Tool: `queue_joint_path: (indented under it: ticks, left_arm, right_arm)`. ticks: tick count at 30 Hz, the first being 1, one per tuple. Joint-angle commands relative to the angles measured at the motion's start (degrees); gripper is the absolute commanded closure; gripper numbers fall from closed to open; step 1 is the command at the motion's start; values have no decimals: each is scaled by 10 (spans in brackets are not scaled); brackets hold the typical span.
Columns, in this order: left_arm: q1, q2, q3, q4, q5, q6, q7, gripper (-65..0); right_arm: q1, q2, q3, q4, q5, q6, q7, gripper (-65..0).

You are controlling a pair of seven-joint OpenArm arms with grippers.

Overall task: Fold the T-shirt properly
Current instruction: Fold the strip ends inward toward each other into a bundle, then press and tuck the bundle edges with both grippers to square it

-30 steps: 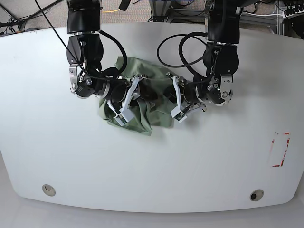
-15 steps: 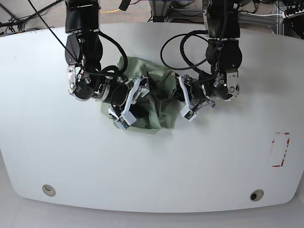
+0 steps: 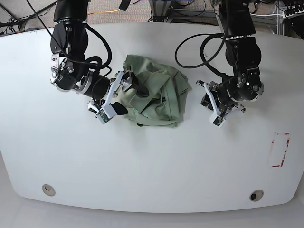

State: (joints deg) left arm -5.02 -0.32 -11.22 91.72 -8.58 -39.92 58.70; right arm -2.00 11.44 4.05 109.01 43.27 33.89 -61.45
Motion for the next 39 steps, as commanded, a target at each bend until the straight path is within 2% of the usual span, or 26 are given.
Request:
queue_joint_path:
  ticks: [1,6,10,13,16,19,22,30,34,39]
  left_arm:
    - [-7,-12,2,35,-10,-1,-11,-139]
    - [-10,-43,1,48,-10,-1,-11,-139]
    - [-7,-57,1,64,-10,-1,-11,-136]
    - [-7,-69,-10,76,-10,-1,-11,-136]
    - [-6,-73,-35,85,-10,-1,-10,-138]
    - [-6,-74,-54,83,-10,-1,-10,-138]
    - [-2,-74,-57,89,-10,-1,-10,-139]
    - [16,-73,-56,100,-9,-1,-9,-139]
    - [17,-74,-56,104,-9,-1,-9,-139]
    - [17,-82,-9,108,-5,-1,-9,-139]
  right_arm:
    - [1,13,9,8,13,4,20,-545]
    - [-3,6,2,-14,12,4,20,-545]
    - [-7,-16,-21,-48,7,4,23,-544]
    - [-14,-18,-43,-94,8,9,60,-507]
    - [-12,-21,-102,-126,8,18,107,-444]
    - [7,-25,-140,-153,8,16,127,-415]
    - [22,-39,-173,-184,7,16,137,-404]
    - [75,-71,-206,-258,6,16,147,-404]
    - [85,-69,-215,-266,12,15,148,-403]
    - [79,-31,-213,-169,13,15,133,-409]
